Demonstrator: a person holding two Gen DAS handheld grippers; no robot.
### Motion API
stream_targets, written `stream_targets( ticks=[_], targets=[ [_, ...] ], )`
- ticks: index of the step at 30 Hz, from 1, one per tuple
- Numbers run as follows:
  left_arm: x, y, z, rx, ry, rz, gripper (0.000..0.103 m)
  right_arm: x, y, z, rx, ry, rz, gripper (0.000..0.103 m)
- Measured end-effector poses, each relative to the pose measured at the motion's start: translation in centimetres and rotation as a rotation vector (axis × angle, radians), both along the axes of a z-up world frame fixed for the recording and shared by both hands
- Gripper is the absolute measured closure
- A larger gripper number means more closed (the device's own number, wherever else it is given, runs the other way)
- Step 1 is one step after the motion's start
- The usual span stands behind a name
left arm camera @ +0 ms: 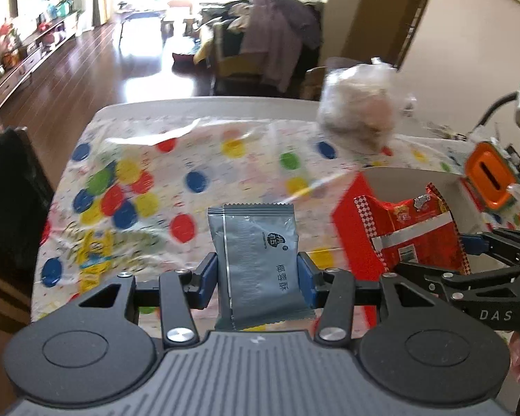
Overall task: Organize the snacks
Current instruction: 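Carry the grey sachet and red chip bag over the box with both tools, then open both tools to drop the sachet and chip bag into the box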
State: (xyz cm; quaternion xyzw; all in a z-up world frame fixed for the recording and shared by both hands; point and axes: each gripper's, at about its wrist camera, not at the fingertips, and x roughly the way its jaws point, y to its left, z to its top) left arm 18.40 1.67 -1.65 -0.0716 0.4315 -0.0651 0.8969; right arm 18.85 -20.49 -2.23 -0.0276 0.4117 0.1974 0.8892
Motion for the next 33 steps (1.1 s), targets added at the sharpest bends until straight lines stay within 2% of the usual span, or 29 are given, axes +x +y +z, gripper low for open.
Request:
stream_targets(
  ticks=[8, 16, 20, 26, 33],
  targets=[
    [-0.1, -6.3, 1.7, 0.003, -0.032, -0.066, 0.056, -0.7, -6.3, 1.3, 0.004, -0.04, -0.07, 0.025],
    [0.6, -13.0, 2.0, 0.023, -0.042, -0.131, 0.056, -0.4, -12.6, 1.3, -0.022, -0.052, -0.12, 0.025],
    [1.6, -16.3, 1.3, 0.044, -0.026, -0.159, 0.056, 0.3, -15.3, 0.6, -0.039, -0.044, -0.133, 0.025],
    [4.1, -19.7, -0.6, 0.052, 0.041, -0.169, 0.056, 1.7, -19.1, -1.1, -0.059, -0.017, -0.158, 0.025],
    [6.7, -22.7, -2.9, 0.099, 0.086, -0.172, 0.056, 4.5, -20.7, -3.4, -0.113, 0.015, -0.132, 0.025]
  ],
)
